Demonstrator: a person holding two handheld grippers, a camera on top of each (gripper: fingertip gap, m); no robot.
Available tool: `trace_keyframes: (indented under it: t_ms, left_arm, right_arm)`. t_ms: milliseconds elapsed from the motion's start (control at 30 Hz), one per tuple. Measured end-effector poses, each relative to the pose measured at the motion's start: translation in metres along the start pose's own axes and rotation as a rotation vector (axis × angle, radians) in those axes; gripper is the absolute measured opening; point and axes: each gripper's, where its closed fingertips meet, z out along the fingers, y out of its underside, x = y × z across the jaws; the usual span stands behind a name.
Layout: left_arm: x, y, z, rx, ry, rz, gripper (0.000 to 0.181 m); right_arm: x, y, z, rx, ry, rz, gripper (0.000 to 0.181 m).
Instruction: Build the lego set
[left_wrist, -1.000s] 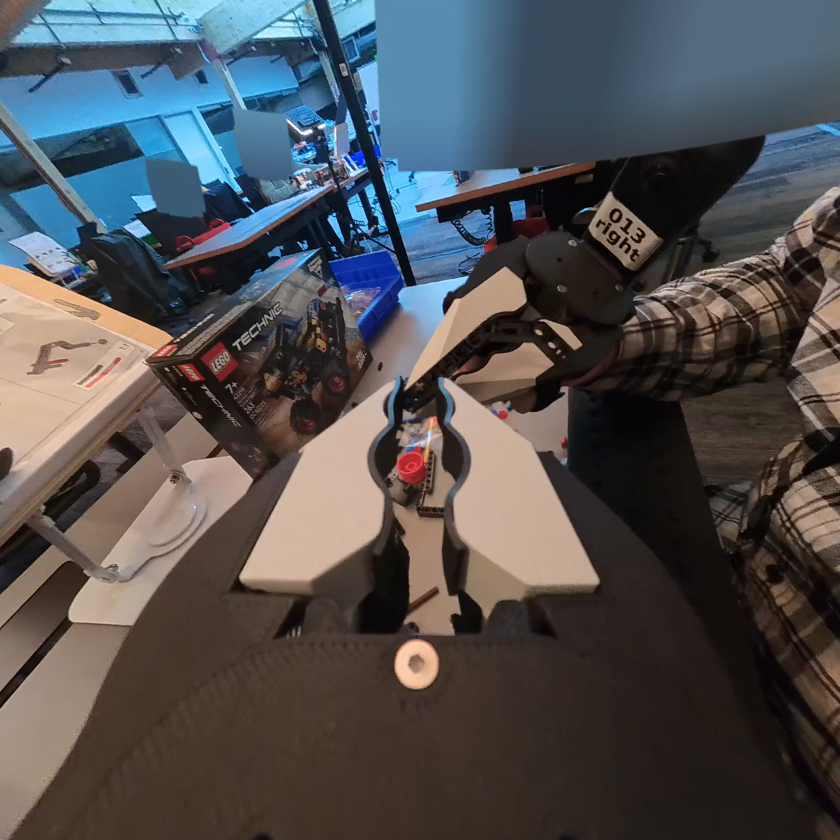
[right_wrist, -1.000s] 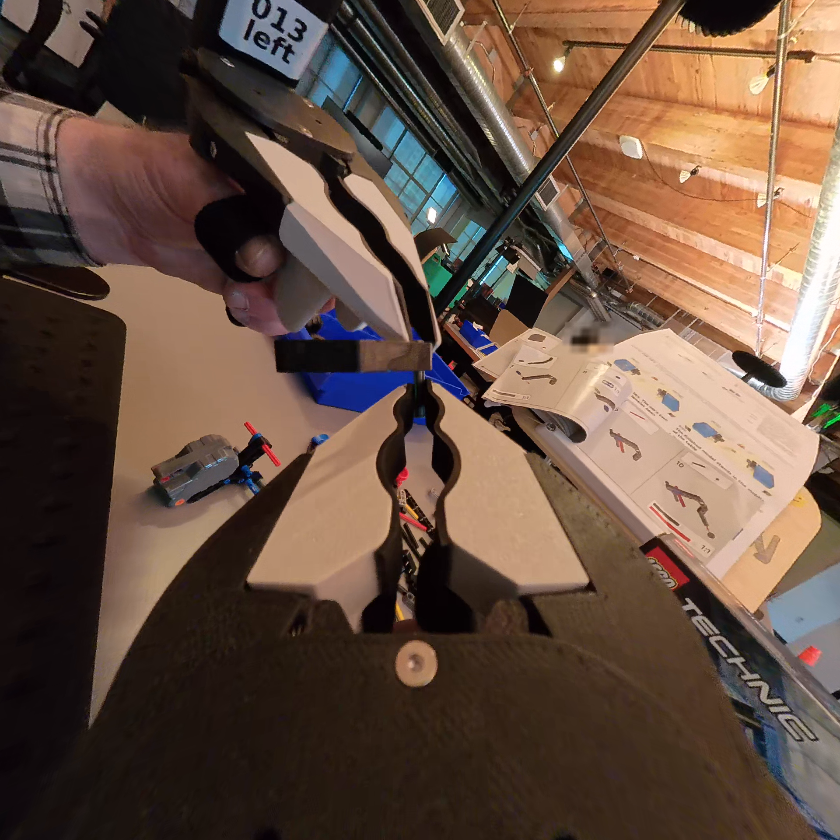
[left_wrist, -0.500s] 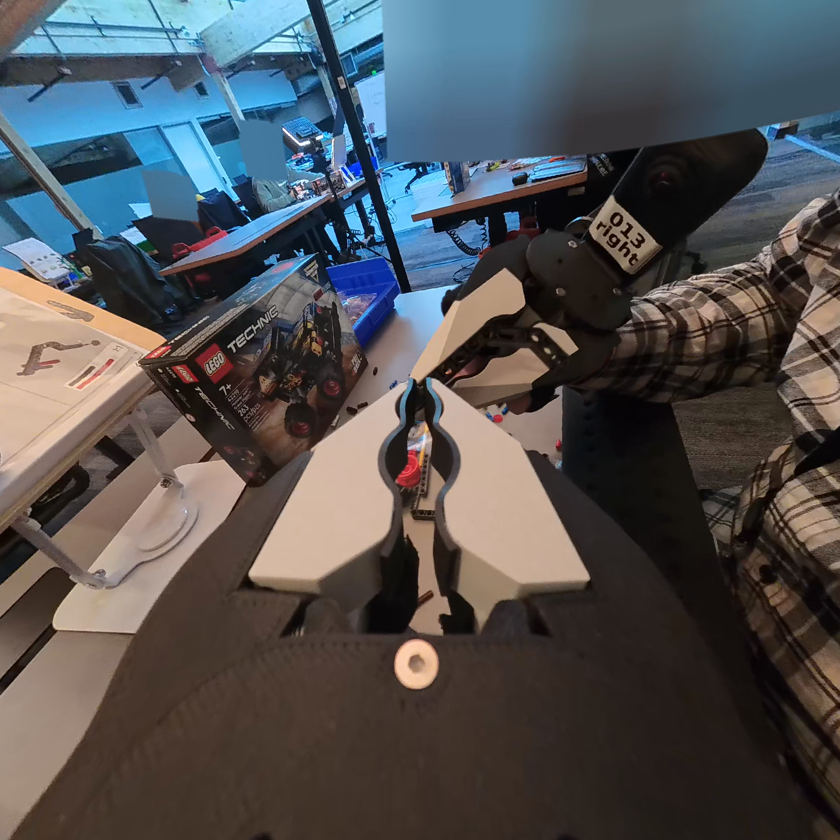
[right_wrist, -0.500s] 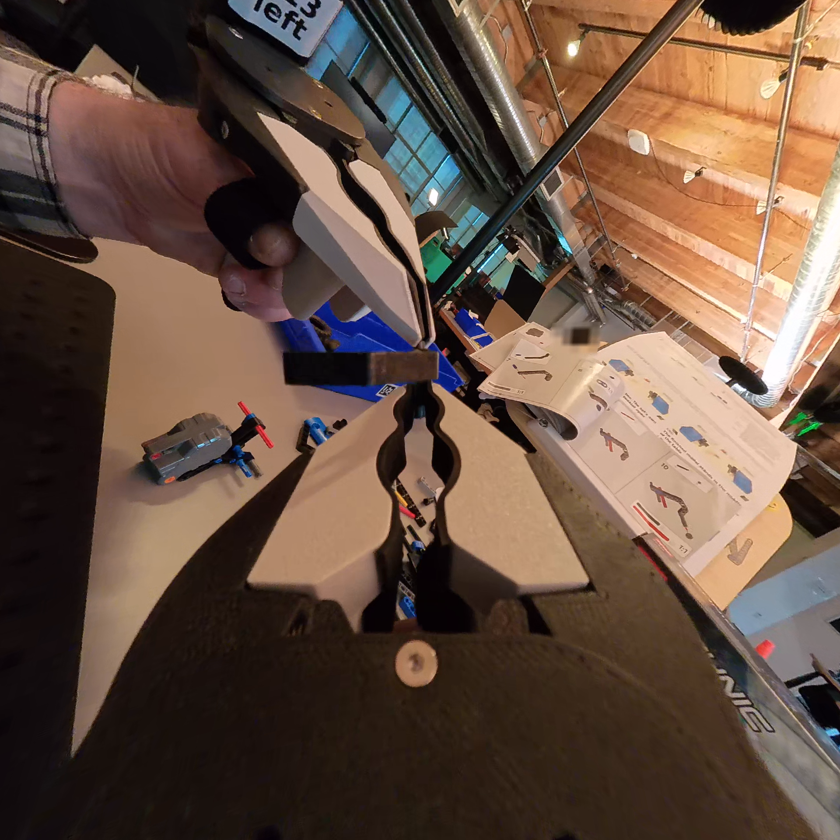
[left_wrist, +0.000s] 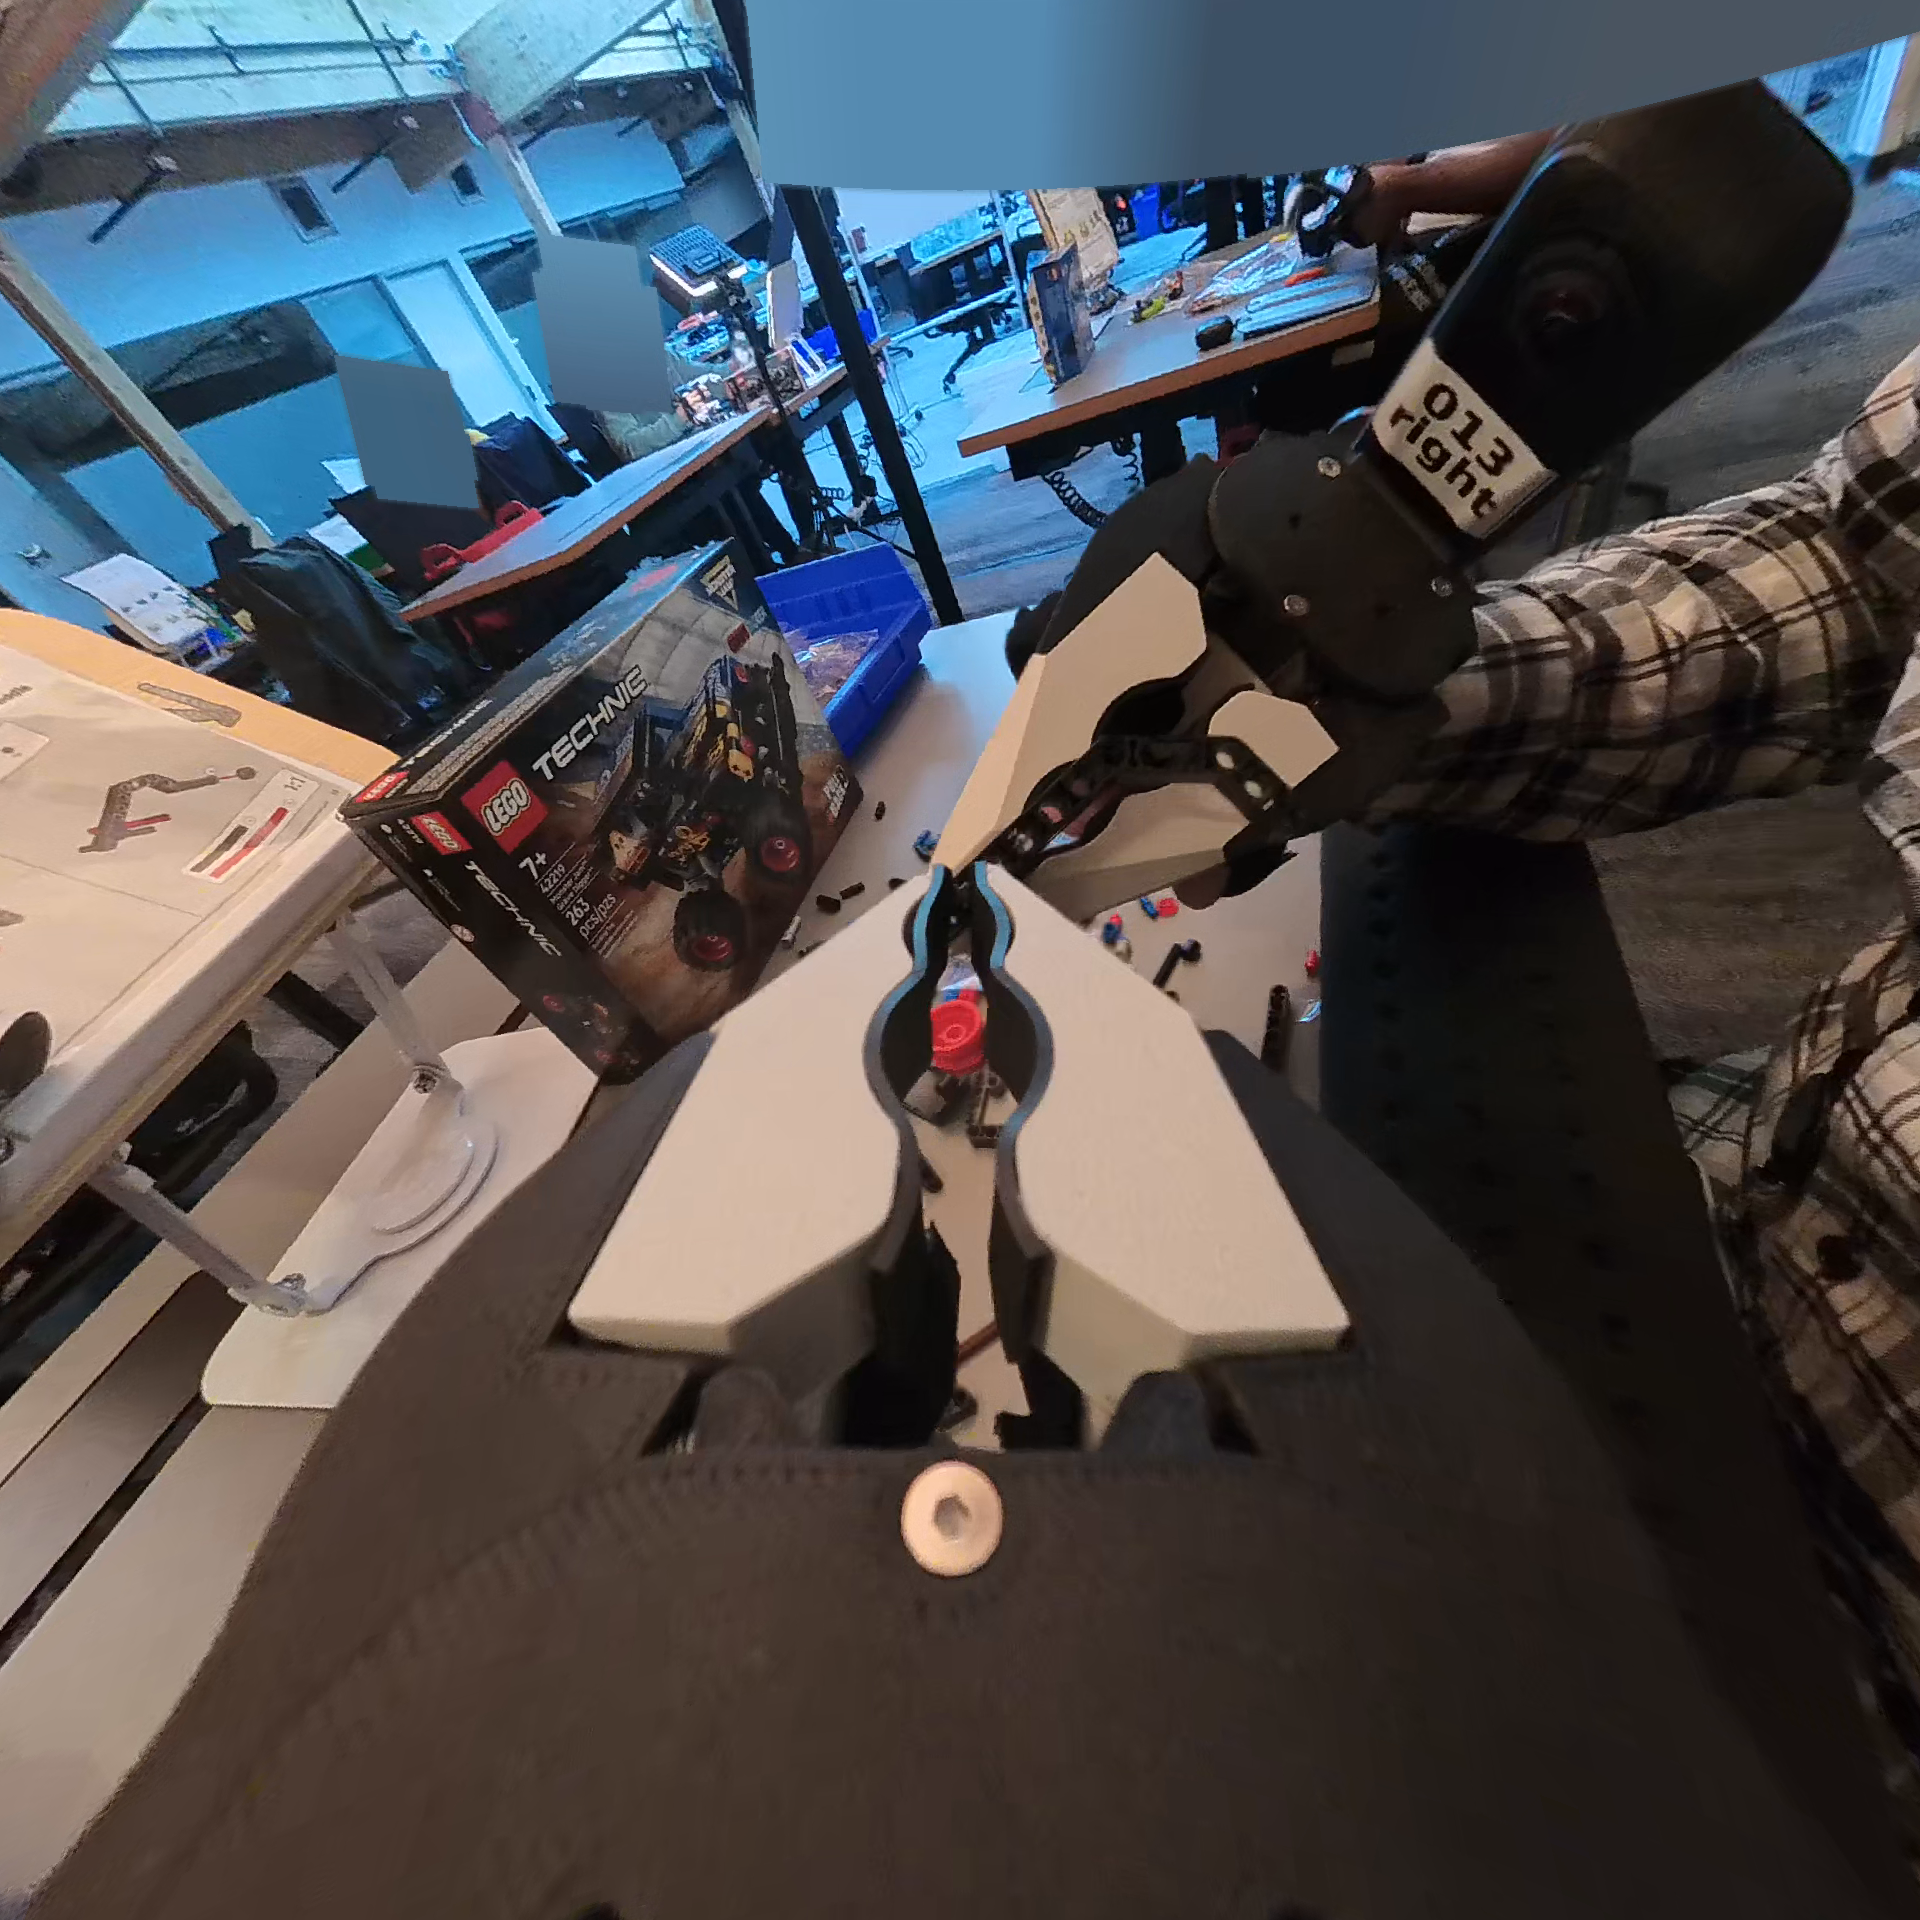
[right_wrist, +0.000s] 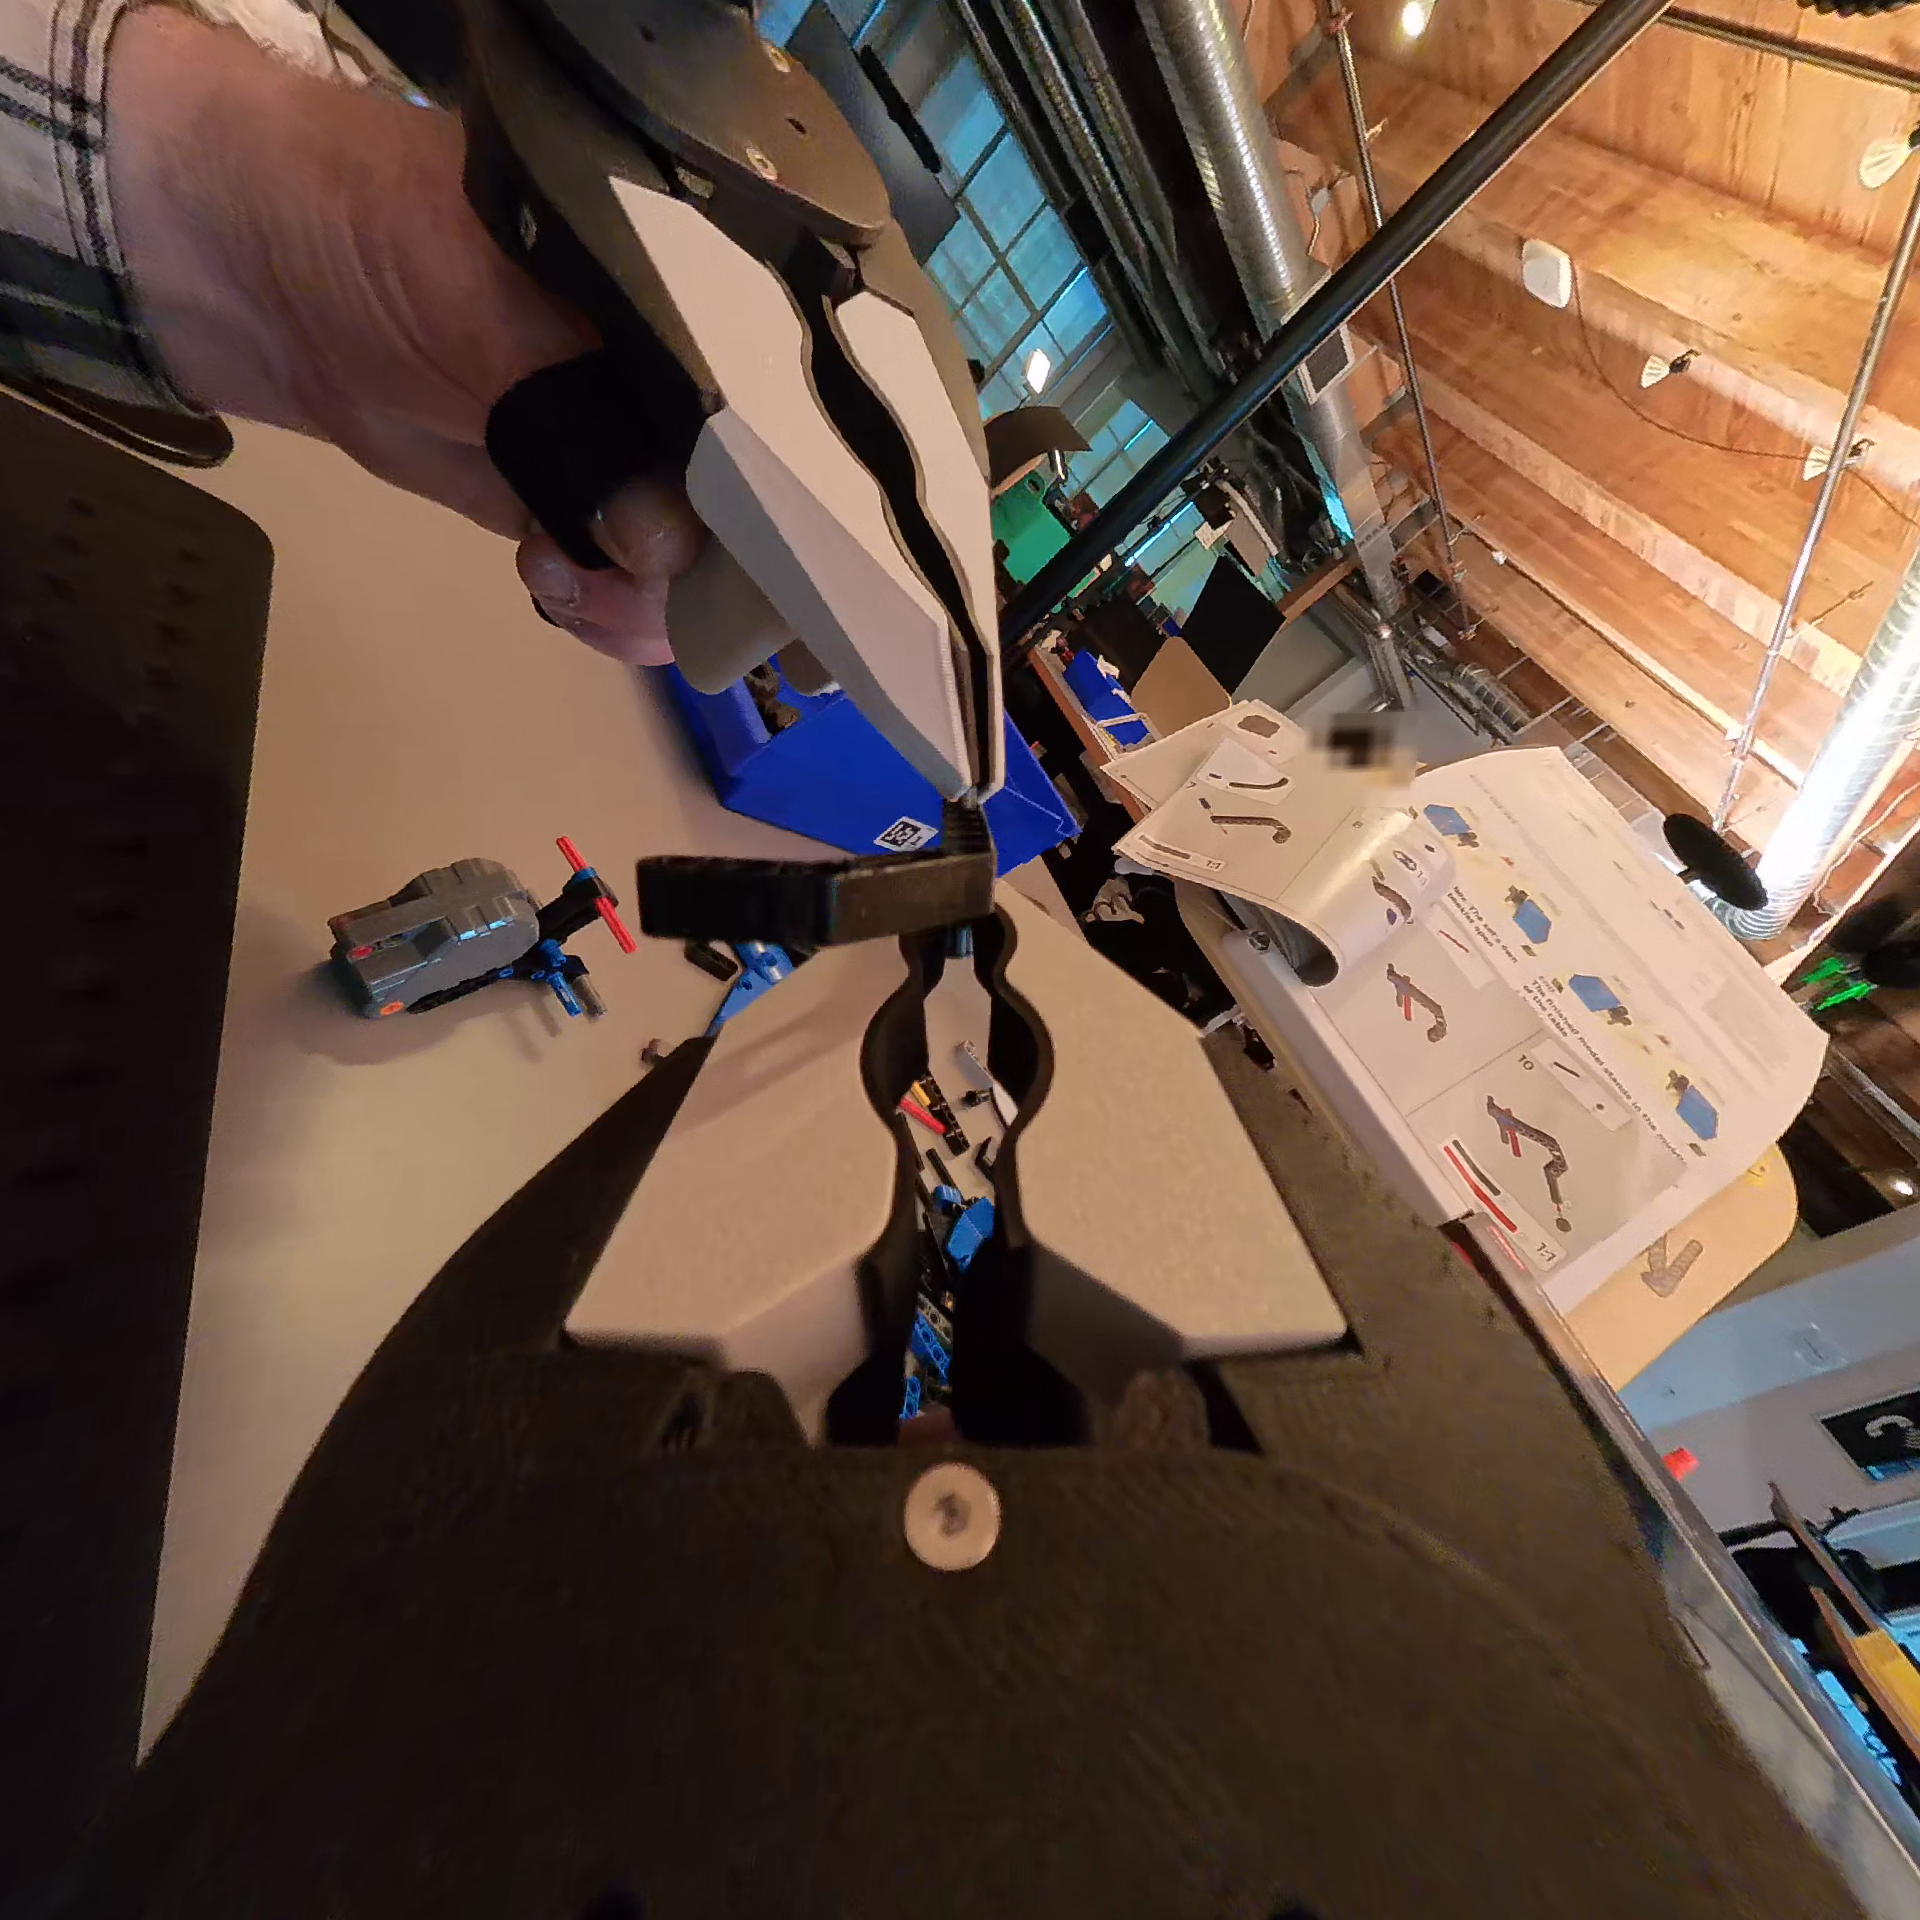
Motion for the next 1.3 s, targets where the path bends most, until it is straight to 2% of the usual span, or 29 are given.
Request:
trace_keyframes:
  t_ms: [500,567,900,1133,1233,1300]
  left_arm:
    - [-0.005,-0.011,-0.005,0.147,0.009,-0.12,0.0]
    - [-0.005,-0.01,-0.005,0.154,0.015,-0.13,0.0]
    - [-0.005,-0.006,0.0,0.129,0.01,-0.134,0.002]
    - [-0.006,-0.007,0.0,0.126,0.017,-0.165,0.001]
    - [-0.009,-0.004,-0.002,0.104,0.06,-0.217,0.001]
    - [-0.012,-0.002,-0.002,0.068,0.067,-0.219,0.001]
  right_arm:
    - [0.003,-0.003,0.001,0.038,-0.005,0.088,0.007]
    - [0.003,-0.002,0.001,0.032,0.004,0.079,0.003]
    - [0.002,-0.001,0.003,0.001,-0.003,0.076,0.002]
    - [0.004,-0.003,0.001,0.033,-0.023,0.157,0.003]
    - [0.007,0.001,-0.005,0.019,-0.029,0.104,0.015]
    - [0.006,0.004,-0.008,-0.011,-0.044,-0.005,0.023]
